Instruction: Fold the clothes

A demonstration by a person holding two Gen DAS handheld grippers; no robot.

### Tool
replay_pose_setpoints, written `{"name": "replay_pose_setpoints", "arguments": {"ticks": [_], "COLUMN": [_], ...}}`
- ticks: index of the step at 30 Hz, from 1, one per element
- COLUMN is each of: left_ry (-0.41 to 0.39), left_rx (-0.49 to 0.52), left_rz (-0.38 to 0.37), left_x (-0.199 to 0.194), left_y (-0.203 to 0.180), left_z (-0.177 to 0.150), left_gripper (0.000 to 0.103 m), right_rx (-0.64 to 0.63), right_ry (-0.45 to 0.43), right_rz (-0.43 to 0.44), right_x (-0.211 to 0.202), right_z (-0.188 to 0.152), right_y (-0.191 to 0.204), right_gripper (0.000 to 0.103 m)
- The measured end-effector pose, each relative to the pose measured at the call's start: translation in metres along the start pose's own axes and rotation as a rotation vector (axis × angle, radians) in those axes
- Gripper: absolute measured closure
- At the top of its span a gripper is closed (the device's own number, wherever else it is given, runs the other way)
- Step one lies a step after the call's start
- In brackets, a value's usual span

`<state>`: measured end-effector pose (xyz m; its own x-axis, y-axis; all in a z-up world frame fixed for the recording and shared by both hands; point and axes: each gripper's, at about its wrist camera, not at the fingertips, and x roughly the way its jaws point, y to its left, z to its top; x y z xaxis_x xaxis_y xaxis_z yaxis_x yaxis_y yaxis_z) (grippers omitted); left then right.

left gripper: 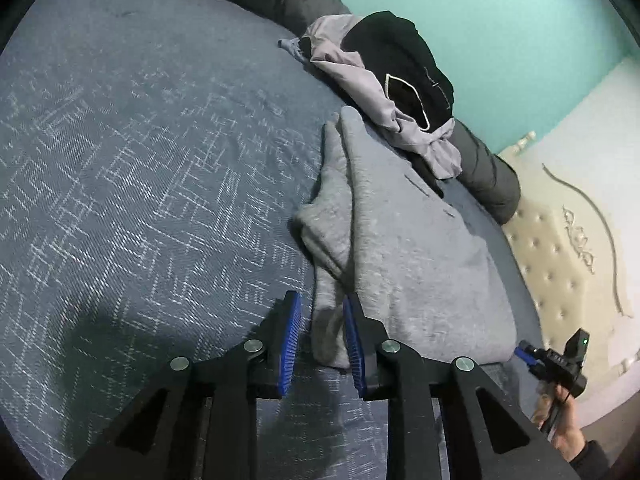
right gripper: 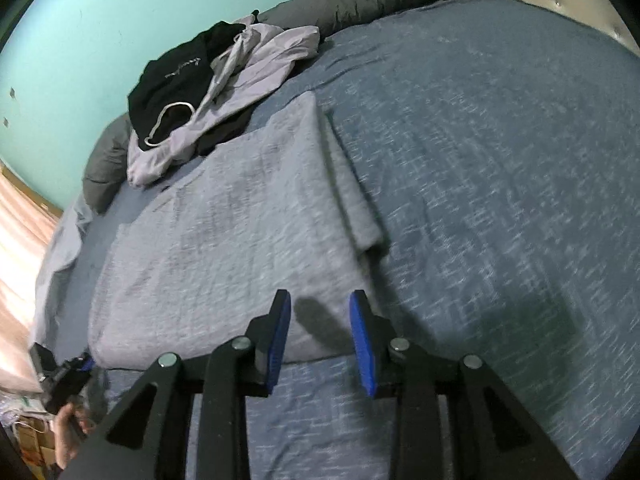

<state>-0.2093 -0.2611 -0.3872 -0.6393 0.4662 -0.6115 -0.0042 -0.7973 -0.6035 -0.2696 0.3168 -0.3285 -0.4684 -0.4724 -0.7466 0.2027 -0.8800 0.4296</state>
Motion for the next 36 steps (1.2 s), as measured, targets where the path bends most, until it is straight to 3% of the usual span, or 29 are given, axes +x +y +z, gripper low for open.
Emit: {"name": "replay_pose_setpoints", "arguments": {"ticks": [6, 7, 9, 11, 16, 22, 26, 27, 29, 30, 36], "left_ry": [0.0, 0.0, -0.001, 0.002, 0.018, 0.046, 0.097, 0.1, 0.104, 0.104, -0.004], "left_rx": [0.001, 0.003, 0.004, 0.0, 0.029, 0.057, 0.078, 0.089, 0.115, 0.135, 0.113], "left_rz": [-0.004, -0.001, -0.001, -0.009, -0.014, -0.029, -0.059, -0.058, -0.065, -0.052, -0.025], "left_x": [0.0, 0.0, 0.0, 0.001, 0.004, 0.011, 0.021, 0.022, 0.023, 0.023, -0.007], "left_y": [0.001, 0.0, 0.0, -0.001, -0.007, -0.013, -0.017, -0.019, -0.023, -0.025, -0.019], "left_z": [0.0, 0.001, 0.002, 0.003, 0.002, 0.001, -0.003, -0.004, -0.003, -0.002, 0.003], "left_gripper": [0.079, 0.079, 0.079, 0.079, 0.079, 0.081, 0.082, 0.084, 0.097, 0.098, 0.1], "right_rx": [-0.054, -0.067, -0.078, -0.088, -0.01, -0.03, -0.031, -0.042, -0.057, -0.057, -0.046], "right_ry": [0.031, 0.041, 0.042, 0.041, -0.057, -0.052, -0.007, -0.003, 0.004, 0.006, -0.022], "right_rz": [-0.03, -0.025, -0.004, 0.017, 0.026, 0.001, 0.048, 0.048, 0.041, 0.036, -0.008], "right_x": [0.019, 0.022, 0.022, 0.021, -0.003, -0.001, 0.006, 0.006, 0.006, 0.006, 0.004], "right_z": [0.008, 0.008, 0.006, 0.005, 0.02, 0.019, 0.01, 0.009, 0.007, 0.008, 0.012], "right_y": [-0.003, -0.003, -0.004, -0.005, -0.029, -0.026, -0.021, -0.019, -0.015, -0.015, -0.018], "right_gripper": [0.073, 0.079, 0.1, 0.1, 0.101, 0.101, 0.101, 0.101, 0.101, 0.101, 0.101]}}
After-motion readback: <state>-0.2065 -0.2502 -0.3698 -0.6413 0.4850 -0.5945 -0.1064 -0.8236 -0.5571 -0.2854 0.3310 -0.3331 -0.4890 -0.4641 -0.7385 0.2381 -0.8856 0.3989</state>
